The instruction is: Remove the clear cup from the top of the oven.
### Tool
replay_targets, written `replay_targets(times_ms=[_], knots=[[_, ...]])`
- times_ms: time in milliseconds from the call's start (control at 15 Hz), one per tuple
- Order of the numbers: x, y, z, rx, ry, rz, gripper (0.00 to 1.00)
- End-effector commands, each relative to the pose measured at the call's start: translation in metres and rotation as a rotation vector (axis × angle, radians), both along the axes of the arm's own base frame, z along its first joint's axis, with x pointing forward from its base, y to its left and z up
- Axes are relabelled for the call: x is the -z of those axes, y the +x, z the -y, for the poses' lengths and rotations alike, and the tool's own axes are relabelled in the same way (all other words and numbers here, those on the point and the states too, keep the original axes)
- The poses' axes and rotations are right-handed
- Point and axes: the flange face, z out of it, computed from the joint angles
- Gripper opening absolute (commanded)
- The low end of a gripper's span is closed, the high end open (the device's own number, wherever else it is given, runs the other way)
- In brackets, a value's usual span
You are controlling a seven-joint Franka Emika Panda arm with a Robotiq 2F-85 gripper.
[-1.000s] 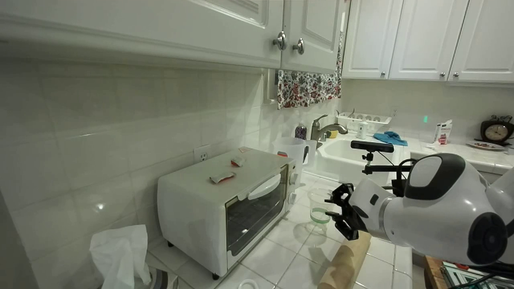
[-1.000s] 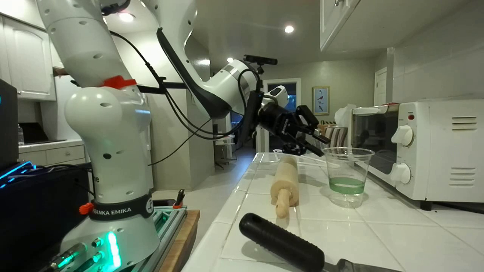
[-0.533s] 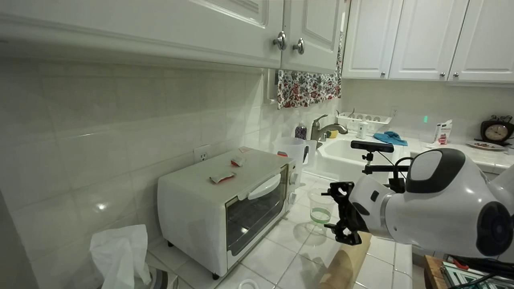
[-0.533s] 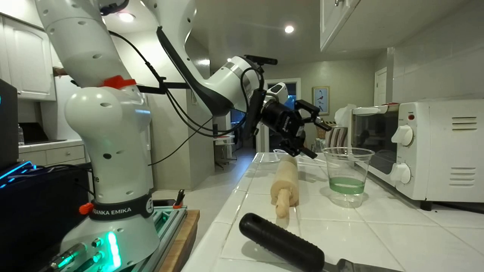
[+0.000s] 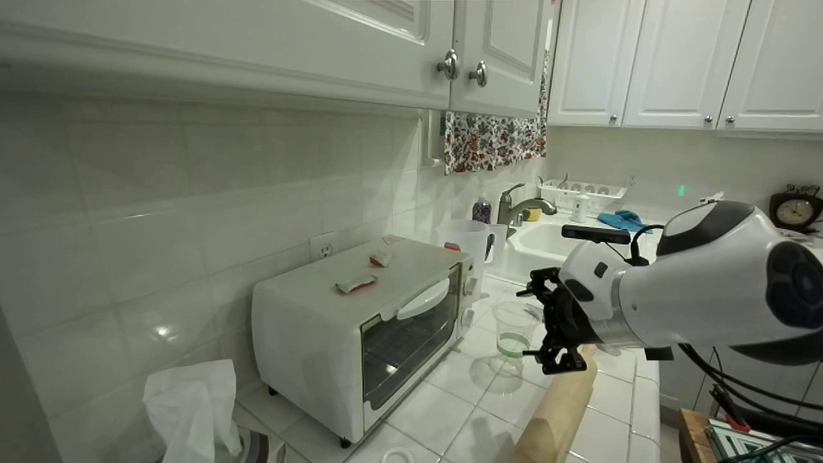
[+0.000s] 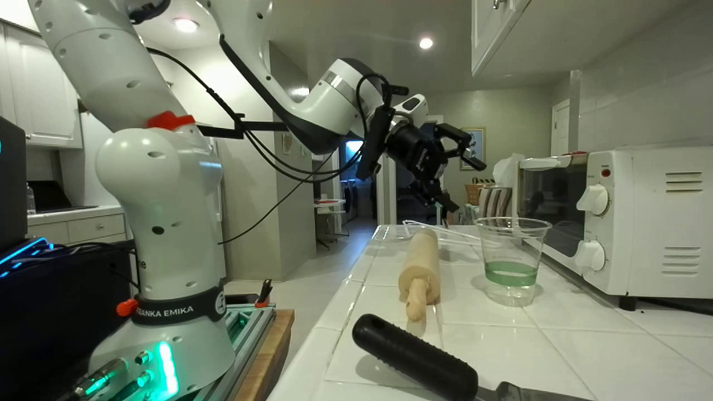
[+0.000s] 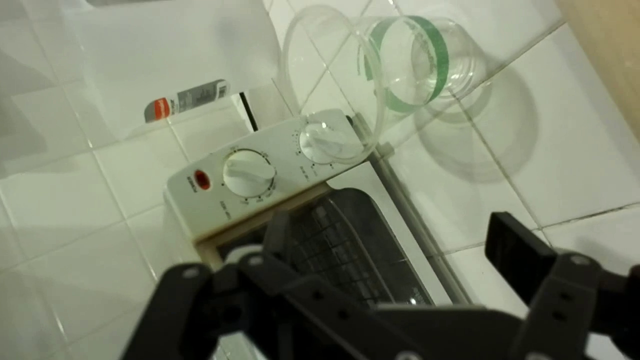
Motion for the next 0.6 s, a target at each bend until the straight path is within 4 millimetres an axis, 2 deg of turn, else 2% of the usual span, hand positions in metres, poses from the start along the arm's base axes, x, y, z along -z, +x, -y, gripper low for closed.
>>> replay_targets(times_ms=[0,533], knots=[[-0.032,-0.007,0.008,0.042,0.108,-0.053,1.0],[-0.097,-0.035,0.025,0.24,0.345,-0.141,1.0]])
